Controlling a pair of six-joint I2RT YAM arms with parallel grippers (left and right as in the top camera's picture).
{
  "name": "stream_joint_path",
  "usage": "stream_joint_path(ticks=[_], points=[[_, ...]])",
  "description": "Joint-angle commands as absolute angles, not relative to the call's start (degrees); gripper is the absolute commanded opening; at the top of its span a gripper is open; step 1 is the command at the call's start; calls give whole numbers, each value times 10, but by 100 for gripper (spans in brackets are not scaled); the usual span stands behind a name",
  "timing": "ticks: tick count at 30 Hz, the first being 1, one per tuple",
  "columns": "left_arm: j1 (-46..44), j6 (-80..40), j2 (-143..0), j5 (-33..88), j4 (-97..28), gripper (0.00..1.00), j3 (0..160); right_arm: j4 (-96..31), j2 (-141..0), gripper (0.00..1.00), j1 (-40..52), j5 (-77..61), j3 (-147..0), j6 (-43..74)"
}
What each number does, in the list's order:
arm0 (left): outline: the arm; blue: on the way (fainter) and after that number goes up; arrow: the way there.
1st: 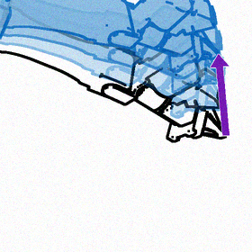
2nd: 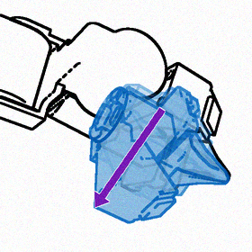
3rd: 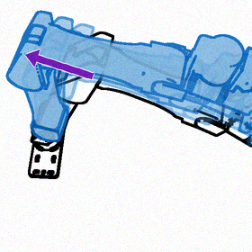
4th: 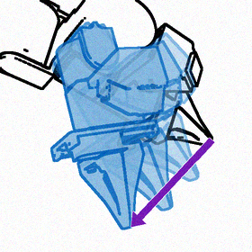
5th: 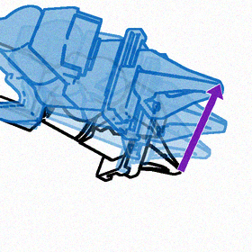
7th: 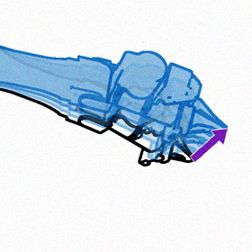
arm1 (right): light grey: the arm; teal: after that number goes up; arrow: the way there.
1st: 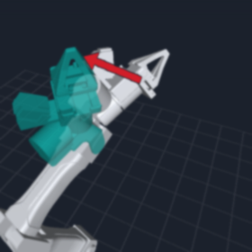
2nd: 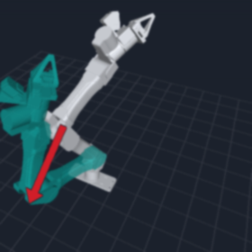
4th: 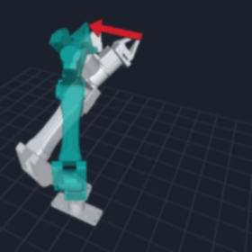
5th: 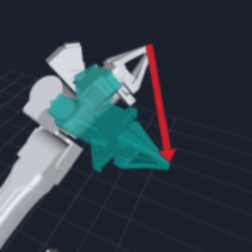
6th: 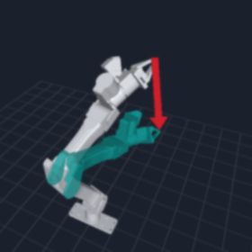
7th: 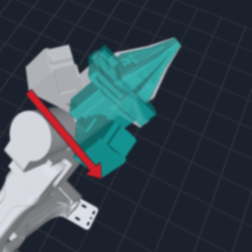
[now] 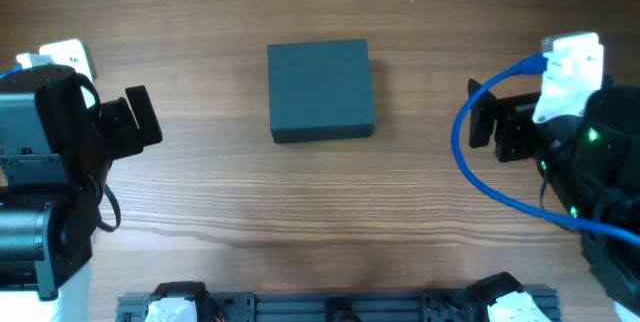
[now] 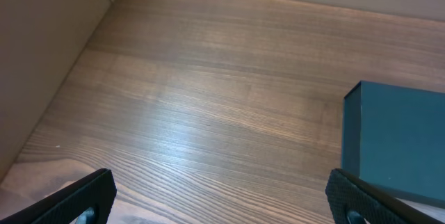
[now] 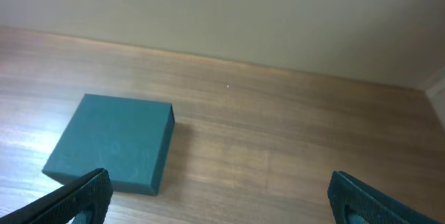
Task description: Pack container
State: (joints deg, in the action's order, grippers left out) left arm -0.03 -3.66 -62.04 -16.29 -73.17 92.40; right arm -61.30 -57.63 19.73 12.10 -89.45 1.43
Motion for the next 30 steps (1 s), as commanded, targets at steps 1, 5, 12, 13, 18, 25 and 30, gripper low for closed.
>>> stream_joint_path(ticks=[1, 5, 12, 13, 18, 25, 30], points=[[3, -28, -623, -170, -731, 100, 924, -612, -602, 100, 199, 133, -900, 15], [3, -28, -623, -170, -731, 100, 924, -611, -646, 100, 198, 133, -899, 15], [3, -28, -623, -170, -732, 100, 924, -507, -555, 100, 140, 132, -829, -13], [3, -28, -623, -170, -731, 100, 924, -454, -516, 100, 113, 104, -788, -13], [3, -28, -623, -170, -731, 100, 924, -245, -324, 100, 6, 42, -524, -13], [3, -28, -623, -170, -732, 100, 924, -170, -109, 100, -40, 40, -206, 83], [3, -28, -623, -170, -731, 100, 924, -170, -31, 100, -41, 40, -121, 173]])
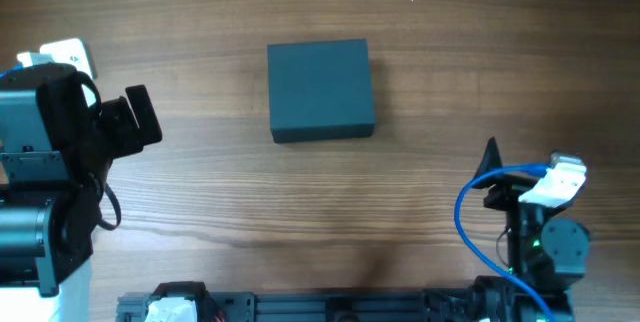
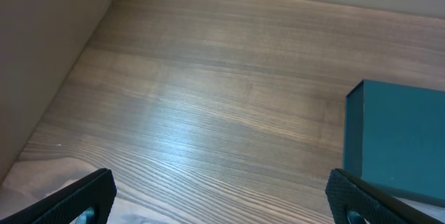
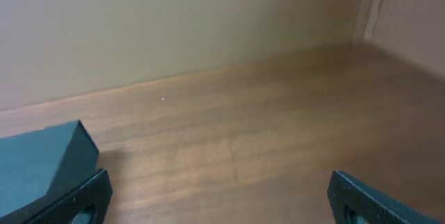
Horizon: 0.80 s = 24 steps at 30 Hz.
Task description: Pack container
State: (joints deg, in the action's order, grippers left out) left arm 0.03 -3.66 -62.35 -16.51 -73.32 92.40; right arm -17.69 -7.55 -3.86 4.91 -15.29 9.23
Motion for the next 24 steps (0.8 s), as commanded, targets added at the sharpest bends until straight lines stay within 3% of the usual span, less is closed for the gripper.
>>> stream_joint_path(ticks=[1, 24], points=[[3, -28, -623, -170, -731, 100, 924, -170, -19, 100, -41, 40, -112, 184], [3, -28, -623, -170, -731, 100, 924, -173, -1, 100, -41, 40, -65, 196]])
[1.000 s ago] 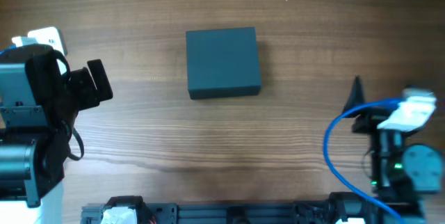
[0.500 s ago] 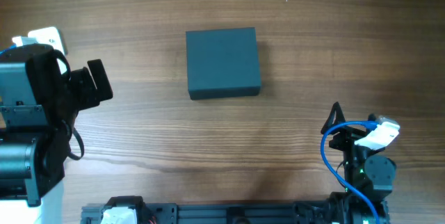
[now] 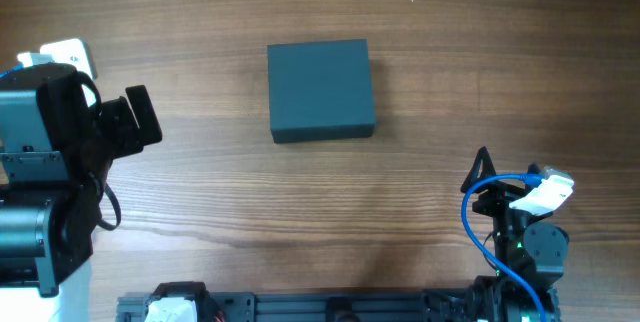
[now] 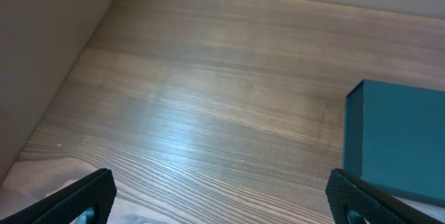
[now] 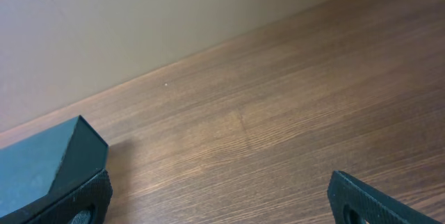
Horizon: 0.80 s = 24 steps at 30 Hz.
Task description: Pack container
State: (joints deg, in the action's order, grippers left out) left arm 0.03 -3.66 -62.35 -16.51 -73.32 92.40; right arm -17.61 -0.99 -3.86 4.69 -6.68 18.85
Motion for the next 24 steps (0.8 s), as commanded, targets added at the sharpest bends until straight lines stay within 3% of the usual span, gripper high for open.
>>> stream_joint_path(ticks=[1, 7, 11, 14, 20, 24], points=[[3, -28, -623, -170, -731, 100, 924, -173, -1, 100, -41, 40, -65, 196], [3, -28, -626, -170, -731, 100, 921, -173, -1, 100, -41, 40, -65, 197], [3, -28, -545, -170, -723, 100, 860, -173, -1, 100, -41, 40, -65, 197], [3, -84, -421, -121, -572, 100, 722, -173, -1, 100, -41, 40, -65, 196], [3, -328, -185, -56, -149, 100, 344, -173, -1, 100, -41, 40, -65, 197], [3, -335, -123, -56, -111, 100, 209, -173, -1, 100, -41, 40, -65, 197]])
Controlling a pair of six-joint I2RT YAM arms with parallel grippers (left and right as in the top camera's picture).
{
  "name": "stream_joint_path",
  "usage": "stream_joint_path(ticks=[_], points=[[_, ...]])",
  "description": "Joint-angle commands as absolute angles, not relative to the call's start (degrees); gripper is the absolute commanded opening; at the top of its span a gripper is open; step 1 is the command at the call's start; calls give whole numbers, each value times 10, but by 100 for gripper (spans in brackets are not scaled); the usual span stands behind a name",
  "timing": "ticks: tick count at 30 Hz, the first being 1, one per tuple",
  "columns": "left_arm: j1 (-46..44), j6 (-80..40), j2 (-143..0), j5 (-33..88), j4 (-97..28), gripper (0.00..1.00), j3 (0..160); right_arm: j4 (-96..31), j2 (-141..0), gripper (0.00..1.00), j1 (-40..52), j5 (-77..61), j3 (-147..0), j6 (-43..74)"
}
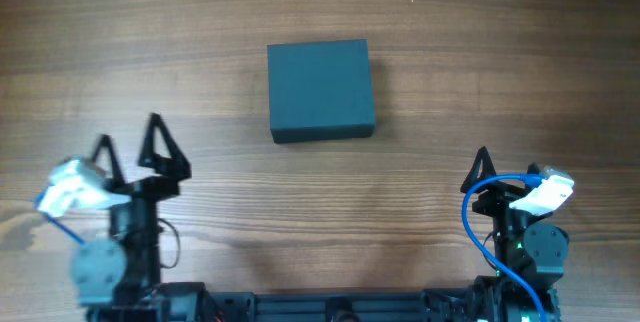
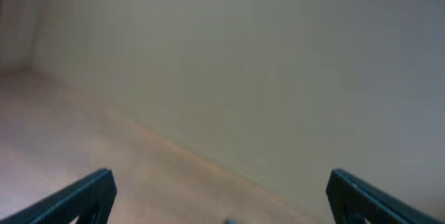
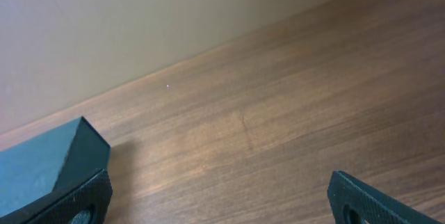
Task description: Pack container
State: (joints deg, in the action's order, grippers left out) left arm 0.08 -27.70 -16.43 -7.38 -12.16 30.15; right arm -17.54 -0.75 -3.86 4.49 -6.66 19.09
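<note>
A closed dark teal box (image 1: 320,90) rests on the wooden table (image 1: 420,222), a little behind the middle. My left gripper (image 1: 128,145) sits at the front left, open and empty, well short of the box. In the blurred left wrist view only its two fingertips (image 2: 89,195) show, with wall and table beyond; the box is out of that view. At the front right, my right gripper (image 1: 510,174) is also open and empty. The right wrist view catches a corner of the box (image 3: 45,160) at the far left, beyond the gripper (image 3: 221,206).
A pale wall (image 3: 139,22) runs along the table's far side. A blue cable (image 1: 478,222) loops beside the right arm. The black mounting rail (image 1: 330,304) lines the front edge.
My left arm has left its place at the left edge beside the box and now sits folded at the front left, its camera facing the wall. The right arm and the box are unchanged.
Both arms first stood out at either side of the box, grippers open. Then the right arm was back at the front right edge and stayed there. Now the left arm is back at the front left too. The box never moved.
</note>
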Motion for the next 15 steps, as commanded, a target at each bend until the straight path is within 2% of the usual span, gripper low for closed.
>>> stream_joint_path(ticks=[1, 10, 15], points=[[3, -335, -115, -56, -111, 100, 193, -173, -1, 100, -41, 40, -65, 196], [2, -298, -88, -65, -112, 100, 75, -173, -1, 100, -41, 40, -65, 197], [2, -196, -80, -65, -136, 100, 66, -173, -1, 100, -41, 40, -65, 196]])
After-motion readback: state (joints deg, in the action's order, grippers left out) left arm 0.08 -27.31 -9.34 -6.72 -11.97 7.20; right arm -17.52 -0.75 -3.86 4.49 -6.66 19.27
